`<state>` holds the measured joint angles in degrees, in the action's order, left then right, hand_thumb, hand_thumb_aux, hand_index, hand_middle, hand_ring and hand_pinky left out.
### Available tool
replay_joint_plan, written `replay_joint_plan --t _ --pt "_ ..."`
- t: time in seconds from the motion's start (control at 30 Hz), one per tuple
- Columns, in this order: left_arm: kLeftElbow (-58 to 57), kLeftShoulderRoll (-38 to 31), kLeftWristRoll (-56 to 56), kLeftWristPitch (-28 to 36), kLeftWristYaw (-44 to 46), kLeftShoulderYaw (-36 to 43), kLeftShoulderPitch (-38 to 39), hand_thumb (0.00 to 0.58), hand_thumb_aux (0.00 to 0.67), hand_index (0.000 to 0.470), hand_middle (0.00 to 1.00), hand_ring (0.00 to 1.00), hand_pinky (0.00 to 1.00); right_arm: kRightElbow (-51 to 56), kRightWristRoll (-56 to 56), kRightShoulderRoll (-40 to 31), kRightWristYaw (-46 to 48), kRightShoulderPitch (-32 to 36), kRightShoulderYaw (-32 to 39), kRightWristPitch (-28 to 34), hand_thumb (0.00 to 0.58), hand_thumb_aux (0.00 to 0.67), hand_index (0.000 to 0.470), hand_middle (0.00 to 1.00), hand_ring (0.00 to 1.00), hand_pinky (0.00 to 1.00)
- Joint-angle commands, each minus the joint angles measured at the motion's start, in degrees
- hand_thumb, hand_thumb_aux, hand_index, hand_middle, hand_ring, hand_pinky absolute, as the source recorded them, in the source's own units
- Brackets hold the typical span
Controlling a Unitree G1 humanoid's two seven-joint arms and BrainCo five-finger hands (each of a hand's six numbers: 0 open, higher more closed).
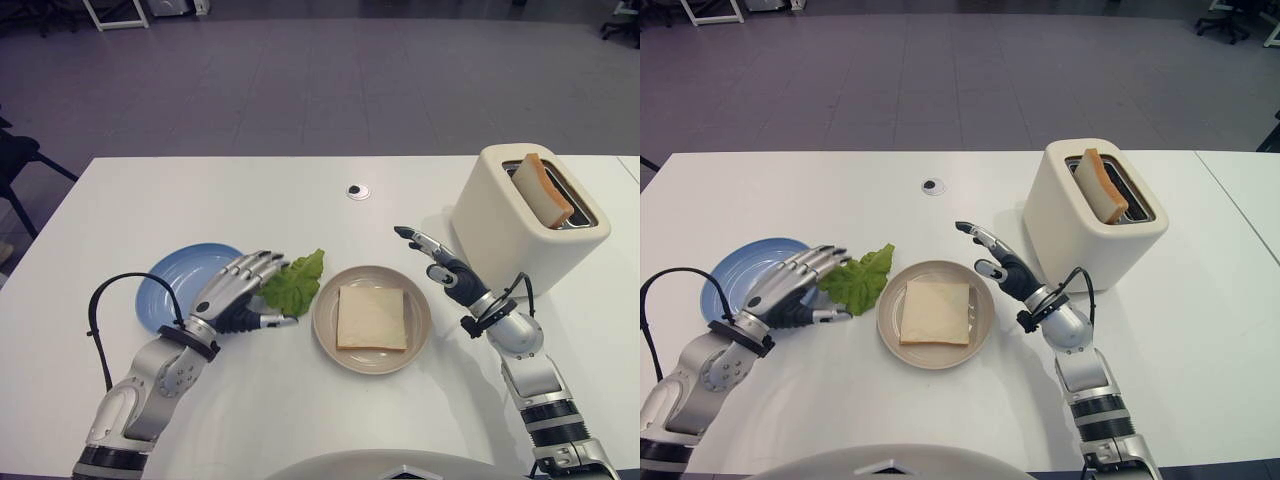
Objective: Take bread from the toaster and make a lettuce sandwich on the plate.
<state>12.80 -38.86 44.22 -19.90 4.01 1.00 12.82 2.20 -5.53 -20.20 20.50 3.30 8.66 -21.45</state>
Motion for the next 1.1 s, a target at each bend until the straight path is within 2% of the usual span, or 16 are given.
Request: replay_joint_plan --t 0.03,0.23,0.47,0.53,0.63,0.7,0.73,0.83,0.87,0.9,1.1 --pt "0.4 -2.8 6.0 0.5 -0.3 0.4 -0.4 0.0 0.0 0.0 0.0 0.0 0.0 0.0 0.4 0.1 0.6 0.4 -0.2 0.7 0.0 0.0 0.0 0.0 0.0 0.0" --pt "-1.3 -3.1 16.0 2.5 -2.9 3.7 -4.5 0.0 0.0 0.0 0.0 0.0 0.0 0.4 0.8 0.2 1.0 0.8 -0.2 0.8 0.0 0.0 0.0 0.0 0.0 0.0" --pt "-8.6 -3.9 23.0 3.8 -7.1 8.5 -8.8 0.0 0.0 0.0 0.0 0.0 0.0 0.4 1.0 0.5 1.5 1.1 -0.2 1.0 0.0 0.0 0.0 0.0 0.0 0.0" --pt "-10.6 -4.3 23.9 4.1 -8.1 9.5 -9.1 0.036 0.021 0.015 0.0 0.0 0.0 0.2 1.2 0.5 1.7 1.0 -0.2 1.1 0.0 0.0 0.0 0.0 0.0 0.0" --pt "-13.9 -4.5 24.4 4.2 -9.4 11.3 -10.8 0.212 0.137 0.096 0.0 0.0 0.0 -0.3 1.4 0.5 1.8 0.5 -0.5 1.4 0.0 0.0 0.0 0.0 0.0 0.0" --pt "-15.8 -4.7 24.5 4.4 -10.1 12.3 -11.7 0.429 0.328 0.23 0.0 0.0 0.0 -0.4 1.5 0.5 1.8 0.4 -0.4 1.4 0.0 0.0 0.0 0.0 0.0 0.0" --pt "-16.3 -4.8 24.4 4.5 -10.4 12.6 -12.0 0.466 0.373 0.262 0.0 0.0 0.0 -0.4 1.5 0.5 1.9 0.4 -0.4 1.5 0.0 0.0 0.0 0.0 0.0 0.0" --pt "-17.2 -5.2 24.2 4.5 -11.1 13.6 -13.0 0.54 0.494 0.347 0.0 0.0 0.0 -0.6 1.5 0.5 1.8 0.3 -0.5 1.6 0.0 0.0 0.0 0.0 0.0 0.0" --pt "-17.5 -5.2 24.0 4.3 -11.6 14.0 -13.2 0.579 0.646 0.453 0.0 0.0 0.0 -0.6 1.5 0.5 1.8 0.3 -0.5 1.6 0.0 0.0 0.0 0.0 0.0 0.0" --pt "-17.7 -5.2 23.9 4.1 -12.1 14.3 -13.4 0.58 0.67 0.47 0.0 0.0 0.0 -0.6 1.6 0.5 1.8 0.3 -0.5 1.6 0.0 0.0 0.0 0.0 0.0 0.0" --pt "-16.0 -5.7 22.7 2.9 -15.7 14.9 -13.5 0.58 0.67 0.47 0.0 0.0 0.0 -0.6 1.7 0.6 1.8 0.3 -0.4 1.7 0.0 0.0 0.0 0.0 0.0 0.0"
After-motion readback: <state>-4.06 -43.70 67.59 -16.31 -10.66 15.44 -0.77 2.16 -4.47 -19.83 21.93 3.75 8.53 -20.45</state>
